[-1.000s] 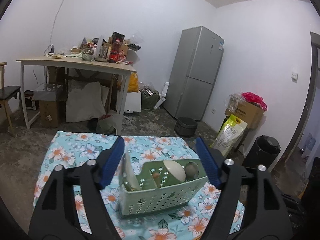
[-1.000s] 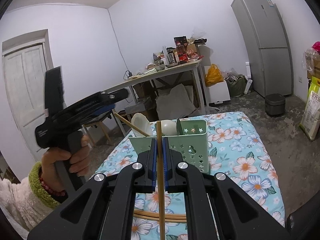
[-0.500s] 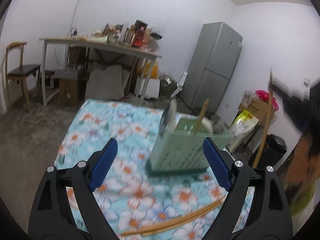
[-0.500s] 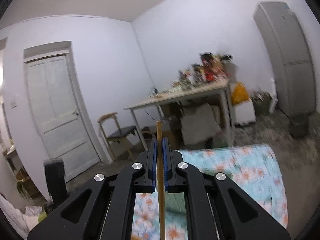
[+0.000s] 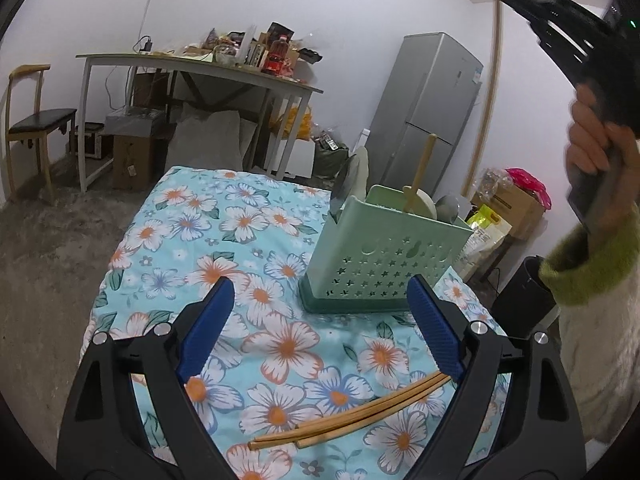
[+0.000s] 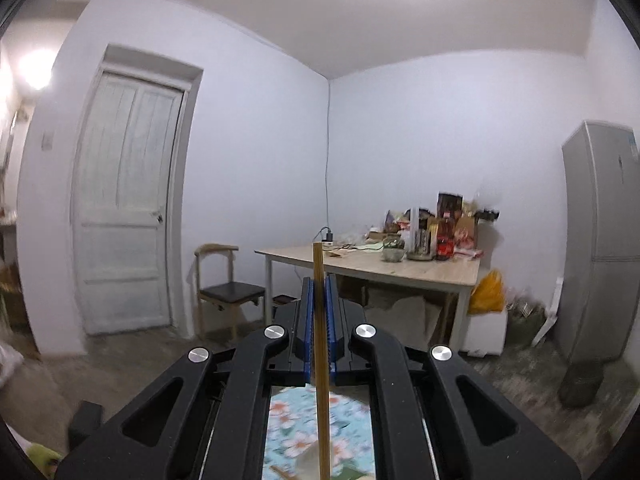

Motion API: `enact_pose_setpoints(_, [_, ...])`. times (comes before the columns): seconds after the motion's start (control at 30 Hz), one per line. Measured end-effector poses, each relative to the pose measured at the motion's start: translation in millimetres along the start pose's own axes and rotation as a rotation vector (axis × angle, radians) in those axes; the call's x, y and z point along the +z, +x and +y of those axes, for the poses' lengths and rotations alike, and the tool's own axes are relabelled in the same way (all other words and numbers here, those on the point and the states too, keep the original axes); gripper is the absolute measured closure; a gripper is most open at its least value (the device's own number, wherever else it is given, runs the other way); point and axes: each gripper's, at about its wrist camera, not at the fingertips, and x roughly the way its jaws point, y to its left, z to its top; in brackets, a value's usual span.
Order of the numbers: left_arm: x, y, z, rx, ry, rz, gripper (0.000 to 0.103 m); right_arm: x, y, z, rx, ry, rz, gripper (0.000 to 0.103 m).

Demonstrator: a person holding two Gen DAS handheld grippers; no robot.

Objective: Organize utensils
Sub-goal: 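Lower the held chopstick into the green holder and open the right tool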

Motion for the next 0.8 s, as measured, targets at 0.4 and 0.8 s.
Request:
enact_pose_setpoints(0.4, [-8.8, 14.5, -1.4, -0.021, 0.016, 0.037, 0.018, -37.9, 54.6, 10.9, 0.037, -0.132, 0.101, 0.097])
enact_pose_setpoints(0.8, [-12.0, 19.0, 3.6, -0.002, 0.013, 0.071, 0.018, -89.3, 33.3, -13.6, -0.002, -0.115, 0.286, 0.067])
